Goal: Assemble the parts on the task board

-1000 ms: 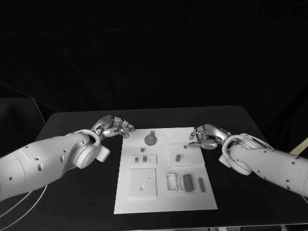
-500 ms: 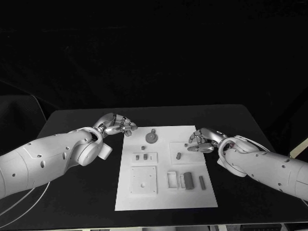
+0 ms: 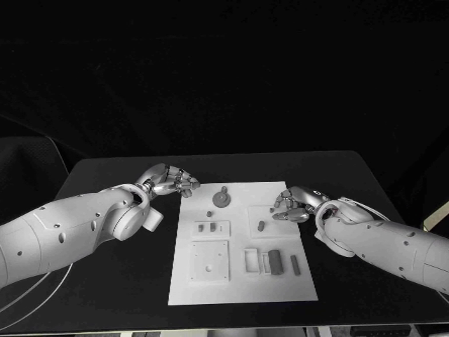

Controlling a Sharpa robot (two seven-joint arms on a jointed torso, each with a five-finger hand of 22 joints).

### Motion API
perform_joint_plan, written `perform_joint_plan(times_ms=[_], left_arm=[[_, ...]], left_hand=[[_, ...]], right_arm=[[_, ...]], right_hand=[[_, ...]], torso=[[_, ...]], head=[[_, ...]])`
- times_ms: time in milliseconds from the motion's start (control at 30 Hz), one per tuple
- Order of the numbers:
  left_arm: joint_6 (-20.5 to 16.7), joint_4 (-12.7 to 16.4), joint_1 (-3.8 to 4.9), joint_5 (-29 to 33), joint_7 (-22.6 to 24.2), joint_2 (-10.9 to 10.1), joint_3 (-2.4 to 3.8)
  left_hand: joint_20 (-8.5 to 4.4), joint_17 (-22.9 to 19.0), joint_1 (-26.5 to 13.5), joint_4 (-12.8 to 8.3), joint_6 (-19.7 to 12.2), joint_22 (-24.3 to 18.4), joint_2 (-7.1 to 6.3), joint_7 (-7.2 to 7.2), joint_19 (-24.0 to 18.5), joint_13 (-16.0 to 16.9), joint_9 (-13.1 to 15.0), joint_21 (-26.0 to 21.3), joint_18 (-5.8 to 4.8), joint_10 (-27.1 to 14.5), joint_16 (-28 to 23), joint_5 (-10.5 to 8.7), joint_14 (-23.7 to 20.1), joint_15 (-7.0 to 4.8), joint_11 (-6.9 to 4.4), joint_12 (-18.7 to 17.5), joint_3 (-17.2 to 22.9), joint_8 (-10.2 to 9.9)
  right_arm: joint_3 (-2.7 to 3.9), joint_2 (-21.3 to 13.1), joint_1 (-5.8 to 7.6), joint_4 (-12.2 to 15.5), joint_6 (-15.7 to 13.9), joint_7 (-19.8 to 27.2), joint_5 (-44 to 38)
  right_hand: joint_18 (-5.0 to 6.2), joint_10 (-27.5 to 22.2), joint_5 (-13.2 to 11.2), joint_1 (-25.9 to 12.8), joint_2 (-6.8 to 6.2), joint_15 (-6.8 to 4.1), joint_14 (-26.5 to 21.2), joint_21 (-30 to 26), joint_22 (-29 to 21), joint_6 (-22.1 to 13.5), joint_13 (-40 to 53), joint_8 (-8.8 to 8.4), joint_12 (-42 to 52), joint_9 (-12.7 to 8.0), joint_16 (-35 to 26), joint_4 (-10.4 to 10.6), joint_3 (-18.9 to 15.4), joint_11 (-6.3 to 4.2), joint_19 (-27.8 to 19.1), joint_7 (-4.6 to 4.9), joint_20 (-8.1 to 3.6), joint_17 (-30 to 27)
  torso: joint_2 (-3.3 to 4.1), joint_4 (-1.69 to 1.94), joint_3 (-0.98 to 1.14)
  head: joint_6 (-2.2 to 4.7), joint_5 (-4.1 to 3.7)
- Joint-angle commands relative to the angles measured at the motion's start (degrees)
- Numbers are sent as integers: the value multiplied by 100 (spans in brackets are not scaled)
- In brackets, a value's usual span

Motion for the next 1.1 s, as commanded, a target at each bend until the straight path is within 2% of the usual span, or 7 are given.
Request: perform_joint_plan(times_ms=[33,333,800,967,1100], left_arm=[[82,19,3,46,20,5,3],[88,38,4,46,3,-1,4],[86,61,5,46,-14,-19,4],[90,73,5,46,-18,-25,4],[89,77,5,46,-23,-28,4]], left_hand=[[-7,-12,-72,10,-39,9,9,-12,-49,-7,4,-33,-10,-46,-27,-9,-42,-2,11,-39,-33,-37],[-6,-17,-76,13,-41,9,12,-12,-56,-8,4,-37,-12,-52,-38,-9,-46,0,12,-49,-35,-38],[-5,-21,-77,16,-41,10,22,-13,-63,-7,4,-41,-14,-55,-51,-7,-50,2,13,-58,-34,-37],[-5,-23,-78,18,-40,11,26,-13,-66,-6,5,-43,-15,-56,-56,-7,-51,2,13,-61,-34,-36],[-5,-24,-78,18,-40,11,27,-13,-67,-6,5,-44,-15,-56,-58,-7,-51,3,13,-63,-34,-36]], right_arm=[[0,64,-4,-45,-25,-29,-92],[0,184,-6,-187,24,-7,-31],[0,282,-32,-326,77,12,-10],[0,305,-45,-354,101,20,-10],[0,322,-68,-356,107,17,-18]], right_hand=[[216,-29,4,50,-6,-2,-18,727,-9,-177,-10,-24,-39,-10,-33,2,-25,19,6,147,16,-5],[215,-28,7,60,41,0,-15,727,-10,-185,-14,-19,-38,-13,-30,23,-22,22,10,146,19,-4],[215,-11,16,159,230,2,2,730,-15,-98,-26,52,-22,0,-14,51,36,23,33,135,22,2],[221,18,19,283,352,-2,22,737,-15,0,-32,108,0,16,3,38,111,15,51,125,22,9],[225,46,17,417,350,-7,39,739,-19,94,-44,148,16,24,15,57,279,7,72,119,24,13]], torso=[[7,-7,0],[9,1,3],[15,-3,10],[22,-1,9],[24,-3,9]], head=[[-10,-9],[-3,-2],[-21,3],[-31,-4],[-45,-6]])
